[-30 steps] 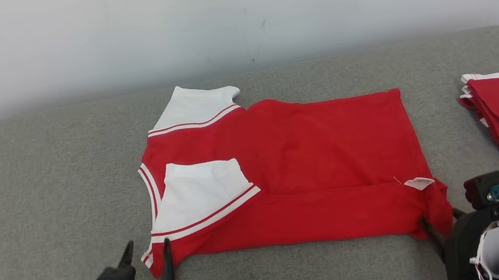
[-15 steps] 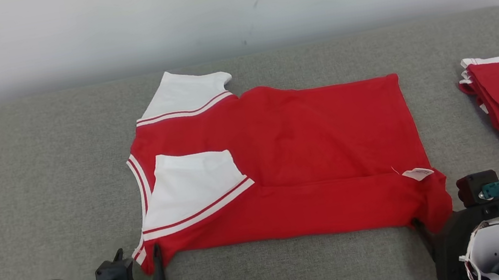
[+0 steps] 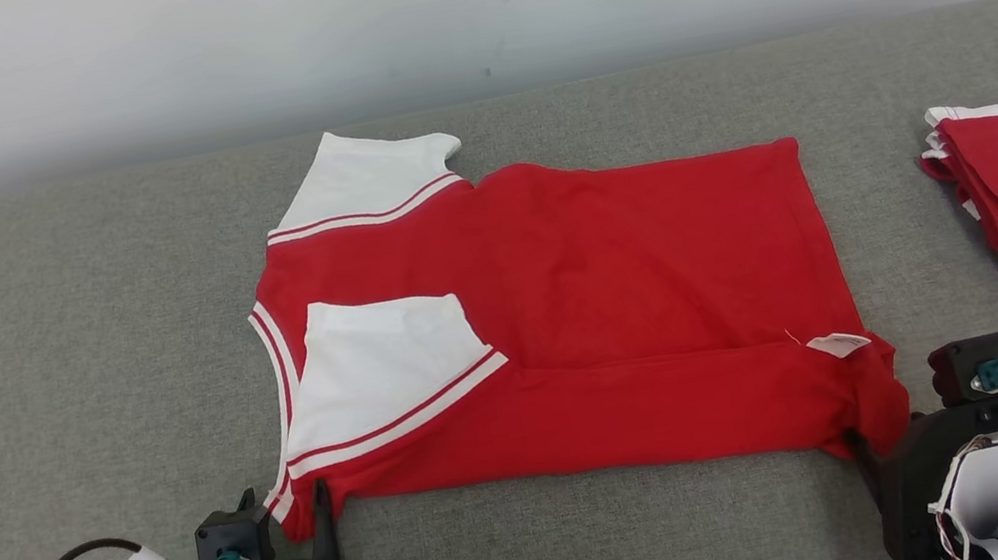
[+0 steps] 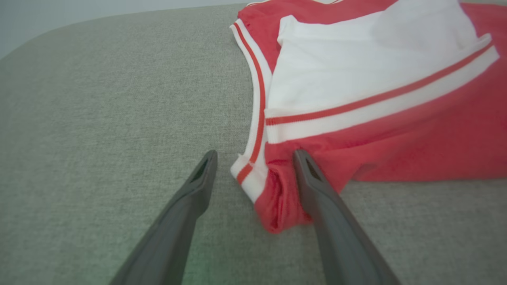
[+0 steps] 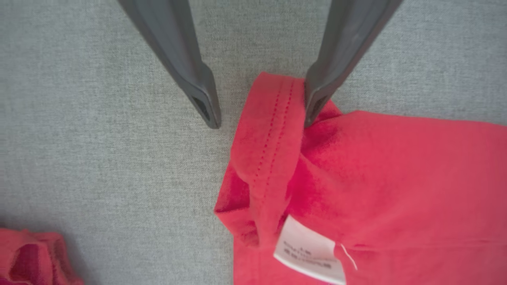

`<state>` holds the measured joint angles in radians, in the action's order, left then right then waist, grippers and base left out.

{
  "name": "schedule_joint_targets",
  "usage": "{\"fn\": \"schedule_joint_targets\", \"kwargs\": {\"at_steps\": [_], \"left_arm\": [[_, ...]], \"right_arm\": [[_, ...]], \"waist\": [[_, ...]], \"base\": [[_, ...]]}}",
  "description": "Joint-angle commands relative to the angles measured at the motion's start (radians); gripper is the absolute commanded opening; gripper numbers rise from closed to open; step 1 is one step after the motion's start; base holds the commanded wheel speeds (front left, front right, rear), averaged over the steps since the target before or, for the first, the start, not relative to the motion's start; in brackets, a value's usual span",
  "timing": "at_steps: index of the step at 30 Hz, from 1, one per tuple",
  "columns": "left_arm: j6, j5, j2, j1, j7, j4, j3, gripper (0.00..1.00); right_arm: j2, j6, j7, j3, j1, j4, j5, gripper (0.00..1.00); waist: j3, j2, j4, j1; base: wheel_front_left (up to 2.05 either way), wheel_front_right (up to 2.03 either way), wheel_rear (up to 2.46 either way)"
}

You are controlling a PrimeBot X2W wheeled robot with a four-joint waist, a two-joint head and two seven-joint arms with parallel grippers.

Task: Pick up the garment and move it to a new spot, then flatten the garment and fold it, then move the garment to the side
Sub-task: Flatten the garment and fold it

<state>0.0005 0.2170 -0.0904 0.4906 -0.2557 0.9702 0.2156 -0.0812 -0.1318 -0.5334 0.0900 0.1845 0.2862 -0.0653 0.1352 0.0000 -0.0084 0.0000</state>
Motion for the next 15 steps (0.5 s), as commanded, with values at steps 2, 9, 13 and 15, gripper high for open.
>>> {"fn": "schedule_joint_targets", "kwargs": {"at_steps": [2, 9, 13, 15], "left_arm": [[0.007, 0.010, 0.002, 0.006, -0.004, 0.022, -0.003, 1.00], [0.003, 0.022, -0.001, 0.016, -0.007, 0.044, -0.004, 0.98], [0.000, 0.026, 0.000, 0.016, -0.007, 0.049, -0.002, 1.00], [-0.001, 0.030, 0.001, 0.014, -0.007, 0.052, -0.002, 1.00]], "right_arm": [[0.011, 0.003, 0.002, 0.013, -0.009, -0.001, 0.002, 1.00], [0.015, 0.003, 0.023, 0.053, -0.006, -0.006, 0.028, 1.00], [0.020, 0.003, 0.036, 0.098, -0.007, -0.014, 0.065, 1.00], [0.024, 0.003, 0.042, 0.116, -0.006, -0.017, 0.084, 1.00]], "waist": [[-0.003, 0.0000, 0.000, 0.0000], [-0.008, 0.0000, -0.004, 0.0000], [-0.010, 0.0000, -0.006, 0.0000], [-0.012, 0.0000, -0.007, 0.0000]], "base": [[0.00, 0.00, 0.00], [0.00, 0.00, 0.00], [0.00, 0.00, 0.00], [0.00, 0.00, 0.00]]}}
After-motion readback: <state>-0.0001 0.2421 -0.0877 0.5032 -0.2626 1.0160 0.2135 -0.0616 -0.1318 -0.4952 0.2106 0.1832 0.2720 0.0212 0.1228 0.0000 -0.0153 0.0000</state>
